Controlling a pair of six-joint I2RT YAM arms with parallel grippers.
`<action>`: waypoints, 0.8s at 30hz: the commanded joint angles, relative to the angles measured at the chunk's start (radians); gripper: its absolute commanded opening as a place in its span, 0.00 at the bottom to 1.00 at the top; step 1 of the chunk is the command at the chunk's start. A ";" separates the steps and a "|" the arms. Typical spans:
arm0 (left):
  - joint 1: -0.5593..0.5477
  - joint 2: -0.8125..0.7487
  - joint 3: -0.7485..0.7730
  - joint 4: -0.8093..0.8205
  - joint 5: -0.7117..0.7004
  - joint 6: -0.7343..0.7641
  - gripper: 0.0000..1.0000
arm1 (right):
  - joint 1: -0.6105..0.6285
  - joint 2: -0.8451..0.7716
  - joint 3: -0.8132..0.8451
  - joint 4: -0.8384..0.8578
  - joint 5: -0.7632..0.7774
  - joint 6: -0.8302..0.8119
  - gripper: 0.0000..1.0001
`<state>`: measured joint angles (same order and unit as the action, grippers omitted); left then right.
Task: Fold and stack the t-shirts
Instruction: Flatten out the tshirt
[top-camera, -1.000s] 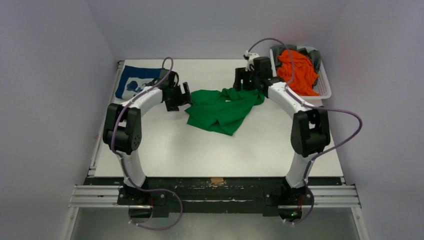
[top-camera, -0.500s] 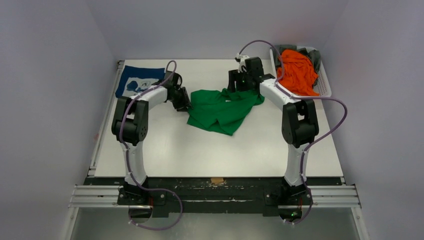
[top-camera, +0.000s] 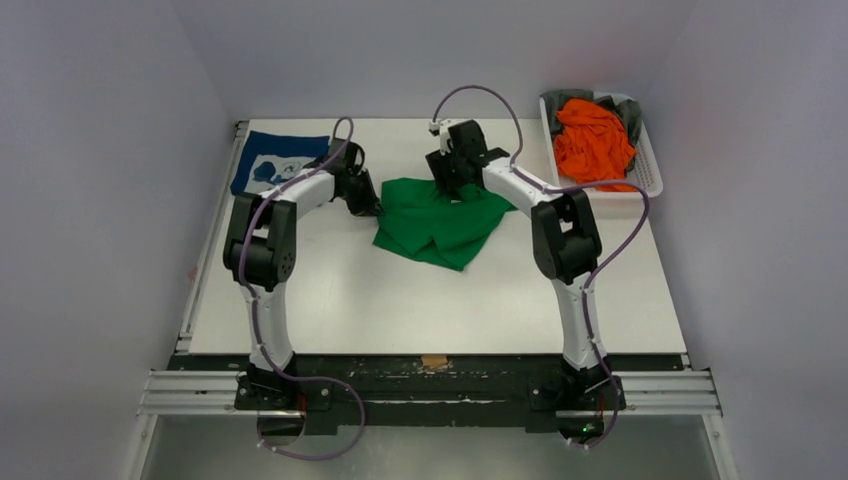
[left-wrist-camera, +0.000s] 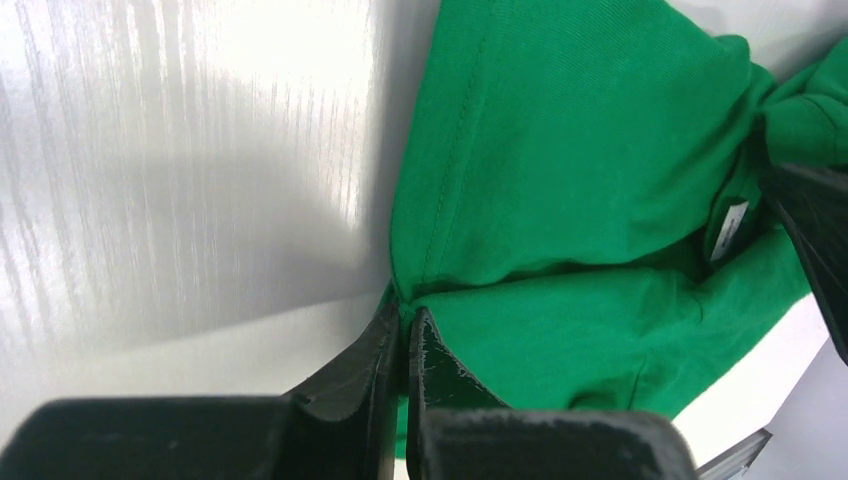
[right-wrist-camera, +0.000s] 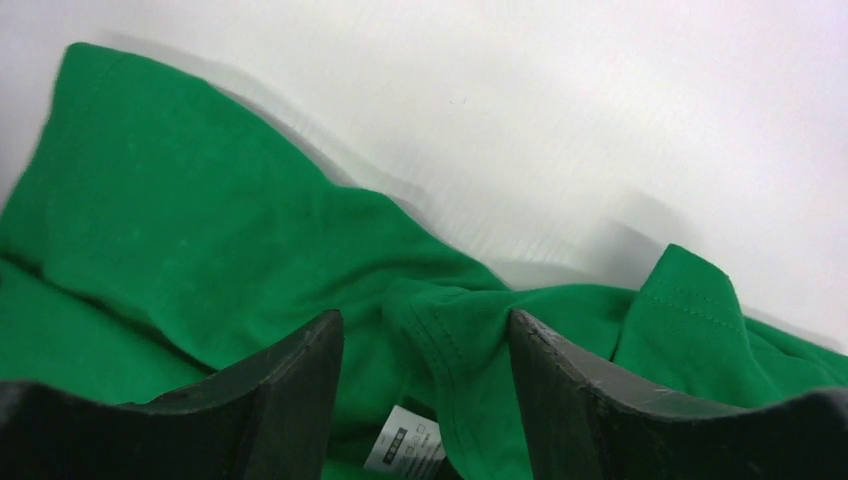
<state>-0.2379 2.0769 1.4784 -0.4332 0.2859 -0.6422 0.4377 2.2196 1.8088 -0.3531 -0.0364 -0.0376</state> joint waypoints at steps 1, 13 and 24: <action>0.003 -0.112 -0.017 0.023 0.002 0.033 0.00 | 0.010 0.025 0.068 0.000 0.122 -0.035 0.54; 0.003 -0.260 -0.043 -0.031 -0.064 0.069 0.00 | 0.002 -0.120 -0.083 0.174 0.370 0.113 0.00; 0.031 -0.632 -0.069 0.043 -0.209 0.103 0.00 | -0.145 -0.595 -0.329 0.333 0.381 0.241 0.00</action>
<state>-0.2310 1.6192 1.4086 -0.4725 0.1543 -0.5804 0.3458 1.7969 1.5150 -0.1501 0.3168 0.1585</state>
